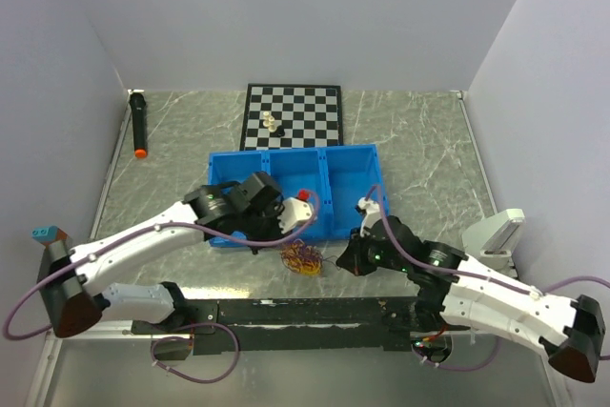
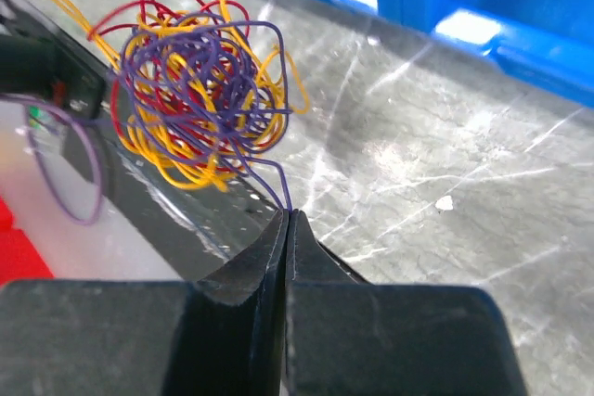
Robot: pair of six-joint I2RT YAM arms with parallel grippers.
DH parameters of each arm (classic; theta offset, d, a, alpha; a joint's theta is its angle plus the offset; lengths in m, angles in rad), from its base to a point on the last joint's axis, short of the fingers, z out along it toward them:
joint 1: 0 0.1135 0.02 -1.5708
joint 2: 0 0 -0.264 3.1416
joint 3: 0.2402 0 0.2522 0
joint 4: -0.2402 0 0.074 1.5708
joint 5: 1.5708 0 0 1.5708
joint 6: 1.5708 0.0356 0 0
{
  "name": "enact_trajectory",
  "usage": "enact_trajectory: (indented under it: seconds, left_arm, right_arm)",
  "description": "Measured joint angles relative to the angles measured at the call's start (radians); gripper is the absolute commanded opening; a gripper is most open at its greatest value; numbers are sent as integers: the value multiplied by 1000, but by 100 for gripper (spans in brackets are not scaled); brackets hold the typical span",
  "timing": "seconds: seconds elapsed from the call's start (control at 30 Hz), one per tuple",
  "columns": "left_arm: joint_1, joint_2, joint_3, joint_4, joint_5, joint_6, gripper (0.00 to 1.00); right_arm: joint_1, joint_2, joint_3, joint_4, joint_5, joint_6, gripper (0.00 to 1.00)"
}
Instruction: Untangle the cables
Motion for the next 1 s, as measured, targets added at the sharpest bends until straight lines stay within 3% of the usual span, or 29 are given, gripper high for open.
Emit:
enact_trajectory:
  seconds: [0.17, 0.43, 0.77, 1.0]
  left_arm:
    - [18, -97, 93, -147, -63, 74, 1]
    - [17, -230, 426, -251, -243, 142, 1]
    - [20, -346, 801, -173, -370, 205, 1]
    - [36, -355, 903, 119, -509, 287, 1]
  right_arm:
    - [3, -62, 63, -104, 48, 12, 0]
    - [5, 0, 71, -248, 164, 101, 0]
    - [18, 198, 81, -357, 274, 216, 0]
    - [30, 228, 82, -450, 330, 323, 0]
